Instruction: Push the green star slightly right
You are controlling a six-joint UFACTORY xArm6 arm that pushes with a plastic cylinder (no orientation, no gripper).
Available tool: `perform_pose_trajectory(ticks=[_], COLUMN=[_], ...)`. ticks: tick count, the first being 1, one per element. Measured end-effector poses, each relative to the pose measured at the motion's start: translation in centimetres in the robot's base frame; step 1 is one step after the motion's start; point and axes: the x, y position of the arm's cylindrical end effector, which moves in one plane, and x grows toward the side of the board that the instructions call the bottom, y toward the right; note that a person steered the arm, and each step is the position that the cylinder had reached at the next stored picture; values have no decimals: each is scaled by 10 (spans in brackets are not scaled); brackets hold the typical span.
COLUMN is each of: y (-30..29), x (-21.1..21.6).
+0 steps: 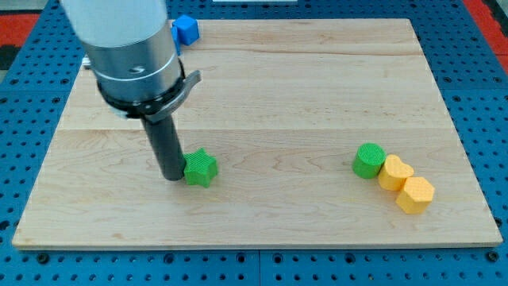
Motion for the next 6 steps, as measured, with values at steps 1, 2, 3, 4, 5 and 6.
perform_pose_trajectory(ticks=[1, 2, 3, 4, 5, 6], y=[14, 44, 53, 31, -3, 25], x=[-20, -34, -25, -12, 11, 5])
